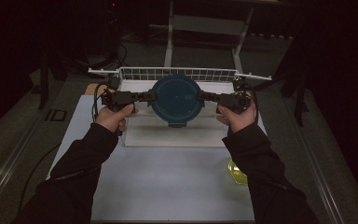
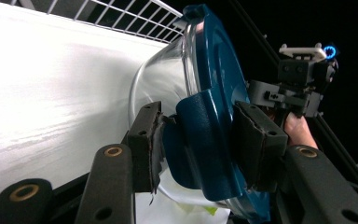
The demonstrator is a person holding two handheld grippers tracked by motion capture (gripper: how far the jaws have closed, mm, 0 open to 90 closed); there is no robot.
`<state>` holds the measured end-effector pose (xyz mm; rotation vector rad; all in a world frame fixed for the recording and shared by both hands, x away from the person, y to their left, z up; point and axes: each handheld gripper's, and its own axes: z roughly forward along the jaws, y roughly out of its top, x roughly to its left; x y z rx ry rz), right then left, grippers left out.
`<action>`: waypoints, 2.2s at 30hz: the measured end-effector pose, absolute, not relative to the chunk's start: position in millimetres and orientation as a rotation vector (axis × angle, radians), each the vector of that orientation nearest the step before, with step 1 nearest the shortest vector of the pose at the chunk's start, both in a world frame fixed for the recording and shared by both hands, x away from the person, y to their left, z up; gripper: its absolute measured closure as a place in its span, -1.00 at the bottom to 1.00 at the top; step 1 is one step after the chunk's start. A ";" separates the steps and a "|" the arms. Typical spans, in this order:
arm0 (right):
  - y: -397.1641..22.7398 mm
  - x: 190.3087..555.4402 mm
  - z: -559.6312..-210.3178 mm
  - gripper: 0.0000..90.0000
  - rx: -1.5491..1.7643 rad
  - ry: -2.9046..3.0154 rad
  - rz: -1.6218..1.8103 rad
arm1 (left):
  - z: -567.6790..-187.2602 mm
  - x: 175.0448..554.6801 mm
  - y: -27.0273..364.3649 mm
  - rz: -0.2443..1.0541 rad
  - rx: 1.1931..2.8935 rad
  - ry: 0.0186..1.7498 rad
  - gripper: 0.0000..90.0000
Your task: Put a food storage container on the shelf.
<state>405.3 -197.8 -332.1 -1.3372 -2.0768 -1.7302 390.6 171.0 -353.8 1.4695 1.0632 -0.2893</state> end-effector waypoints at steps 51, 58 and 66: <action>-190.4 335.5 -314.0 1.00 -1.087 -2.273 -1.748 | -330.5 326.6 173.7 0.177 1.571 0.911 -0.79; -162.9 320.0 -331.5 1.00 -1.010 -2.269 -1.676 | -342.0 304.4 170.9 0.241 1.649 0.869 -1.00; -135.5 320.3 -342.8 1.00 -0.994 -2.291 -1.628 | -372.0 279.8 161.4 0.333 1.740 0.820 -1.00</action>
